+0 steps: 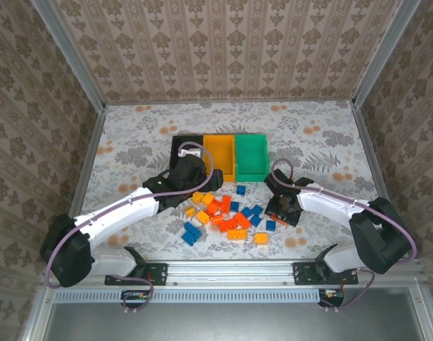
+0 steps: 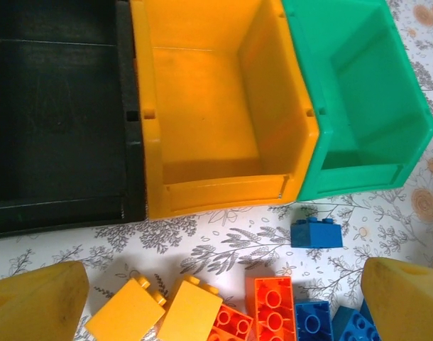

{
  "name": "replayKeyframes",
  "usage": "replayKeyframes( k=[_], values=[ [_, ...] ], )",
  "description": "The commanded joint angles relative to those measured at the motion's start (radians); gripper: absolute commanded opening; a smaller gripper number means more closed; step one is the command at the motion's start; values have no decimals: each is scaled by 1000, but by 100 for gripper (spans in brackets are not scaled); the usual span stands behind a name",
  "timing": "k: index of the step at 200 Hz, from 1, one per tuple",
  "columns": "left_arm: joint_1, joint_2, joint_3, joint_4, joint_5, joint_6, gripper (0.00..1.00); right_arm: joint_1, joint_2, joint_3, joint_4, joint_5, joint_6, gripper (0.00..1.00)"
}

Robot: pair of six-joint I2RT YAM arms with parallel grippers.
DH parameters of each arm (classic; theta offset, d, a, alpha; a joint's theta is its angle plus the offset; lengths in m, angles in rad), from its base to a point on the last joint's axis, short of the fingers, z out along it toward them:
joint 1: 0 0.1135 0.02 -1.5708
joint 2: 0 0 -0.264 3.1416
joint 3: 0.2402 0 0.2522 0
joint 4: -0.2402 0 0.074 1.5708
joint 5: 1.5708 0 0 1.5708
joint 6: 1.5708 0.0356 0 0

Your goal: Sort the legos into containers by color

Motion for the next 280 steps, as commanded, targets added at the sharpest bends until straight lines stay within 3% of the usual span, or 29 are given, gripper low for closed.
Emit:
replayKeyframes(
  k=[1, 49, 122, 137, 148, 166, 202, 232, 265, 280],
  values=[
    [17, -45, -24, -36, -17, -24, 100, 3, -68, 125, -27, 1, -95, 56],
    [23, -153, -69, -114, -55, -39, 100, -7, 114, 449, -54, 140, -296, 58],
    [43, -243, -143, -217, -66, -120, 100, -92, 549, 846, -25, 203, -391, 61],
    [49, -253, -155, -224, -58, -126, 100, -101, 585, 884, -24, 187, -393, 65],
    [54, -260, -163, -227, -51, -134, 100, -101, 600, 904, -23, 173, -400, 74],
    [58, -268, -170, -231, -39, -133, 100, -101, 596, 918, -16, 151, -404, 82],
    [63, -263, -168, -254, -15, -124, 99, -93, 513, 869, 3, 117, -400, 85],
    [61, -235, -171, -299, 23, -120, 87, -60, 363, 702, 69, 106, -409, 85],
    [20, -158, -180, -303, 60, -114, 83, -46, 202, 488, 125, 88, -378, 85],
    [-31, -100, -159, -312, 25, -110, 83, -46, 158, 423, 160, 84, -374, 85]
  ],
)
